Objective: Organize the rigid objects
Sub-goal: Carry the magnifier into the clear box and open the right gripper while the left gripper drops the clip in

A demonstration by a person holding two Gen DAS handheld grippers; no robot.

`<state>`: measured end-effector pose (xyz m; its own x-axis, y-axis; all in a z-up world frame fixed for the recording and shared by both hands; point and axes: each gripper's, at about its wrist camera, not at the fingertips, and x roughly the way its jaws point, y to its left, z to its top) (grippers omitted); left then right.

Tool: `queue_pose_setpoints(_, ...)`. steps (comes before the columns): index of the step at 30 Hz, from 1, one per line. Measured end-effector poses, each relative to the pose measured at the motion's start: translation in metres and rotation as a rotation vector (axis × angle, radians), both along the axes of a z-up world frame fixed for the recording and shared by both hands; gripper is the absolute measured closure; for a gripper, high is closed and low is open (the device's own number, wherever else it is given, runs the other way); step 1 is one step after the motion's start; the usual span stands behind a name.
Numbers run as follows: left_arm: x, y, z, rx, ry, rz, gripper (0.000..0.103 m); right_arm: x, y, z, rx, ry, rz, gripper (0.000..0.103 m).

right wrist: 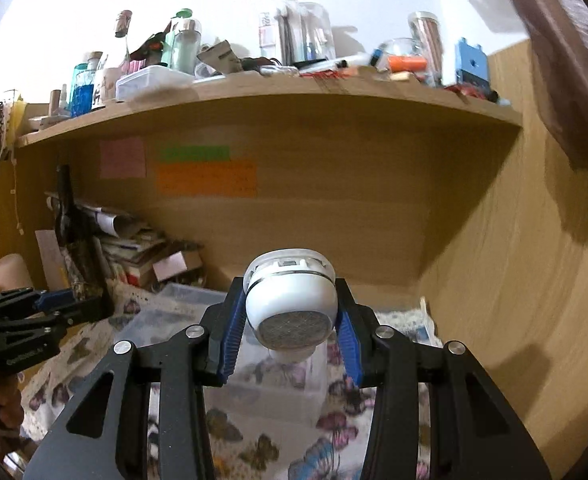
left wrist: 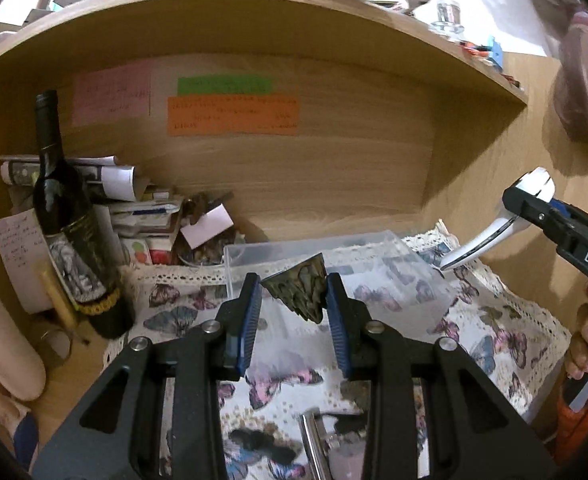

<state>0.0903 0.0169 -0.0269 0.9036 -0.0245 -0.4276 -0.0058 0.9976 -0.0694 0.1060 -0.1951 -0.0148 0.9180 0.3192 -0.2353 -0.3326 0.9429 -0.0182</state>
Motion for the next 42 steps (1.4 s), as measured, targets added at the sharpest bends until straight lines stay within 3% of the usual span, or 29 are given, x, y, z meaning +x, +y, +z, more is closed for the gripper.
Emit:
queue_pose_setpoints(8, 0.050, 0.010, -0.014, -0.014, 0.114, -0.008, 0.071, 0.048, 0.025, -0.019, -0.038, 0.098, 0.050, 0.065)
queue_pose_setpoints(18, 0.099, 0.013, -0.049, 0.000, 0.274, -0.034, 0.071, 0.103, 0.049, -0.055, -0.209, 0.250, 0.077, 0.065)
queue_pose_setpoints(21, 0.109, 0.013, -0.055, 0.006, 0.299, -0.039, 0.071, 0.112, 0.059, -0.059, -0.260, 0.247, 0.080, 0.064)
queue_pose_setpoints(35, 0.111, 0.019, -0.055, -0.004, 0.296, -0.040, 0.069, 0.133, 0.113, -0.071, -0.384, 0.267, 0.172, 0.061)
queue_pose_setpoints(42, 0.097, 0.028, -0.046, -0.016, 0.259, -0.011, 0.063, 0.139, 0.123, -0.087, -0.372, 0.365, 0.223, 0.048)
